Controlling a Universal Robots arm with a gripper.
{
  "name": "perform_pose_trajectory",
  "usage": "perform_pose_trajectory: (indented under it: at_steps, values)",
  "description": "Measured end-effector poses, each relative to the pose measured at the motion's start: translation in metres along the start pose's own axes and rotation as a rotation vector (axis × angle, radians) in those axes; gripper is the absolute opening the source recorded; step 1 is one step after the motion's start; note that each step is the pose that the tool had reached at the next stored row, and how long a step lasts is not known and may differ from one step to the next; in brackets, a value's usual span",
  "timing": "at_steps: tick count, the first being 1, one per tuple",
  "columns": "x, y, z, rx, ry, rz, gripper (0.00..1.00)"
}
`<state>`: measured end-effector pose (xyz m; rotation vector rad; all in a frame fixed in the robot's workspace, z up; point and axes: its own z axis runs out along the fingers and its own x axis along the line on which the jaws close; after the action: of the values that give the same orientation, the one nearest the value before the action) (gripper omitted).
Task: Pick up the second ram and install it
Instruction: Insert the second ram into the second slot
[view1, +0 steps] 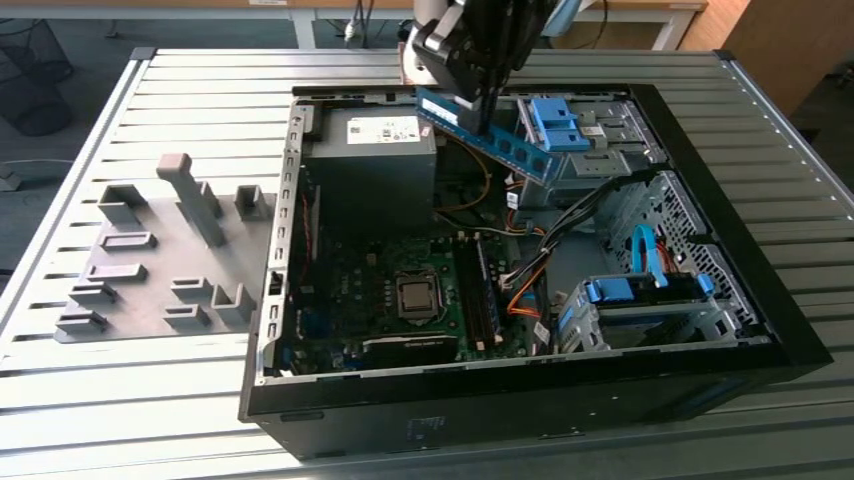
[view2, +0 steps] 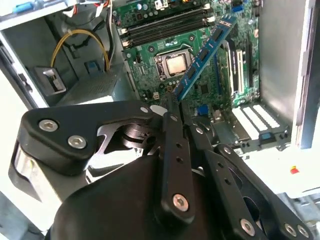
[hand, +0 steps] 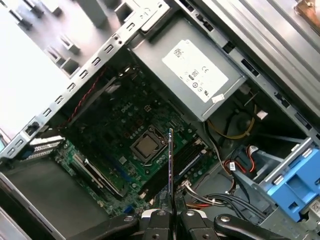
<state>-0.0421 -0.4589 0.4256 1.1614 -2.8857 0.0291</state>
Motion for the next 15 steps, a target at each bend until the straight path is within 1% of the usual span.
perform_pose_trajectory:
  at_steps: [8,15]
  values:
    - [-0.0001,0.0000,0.0007,0.0007,0.0059,0.129,0.14]
    - [-0.0001,0.0000,0.0012,-0.0006,0.0095,0.246,0.14]
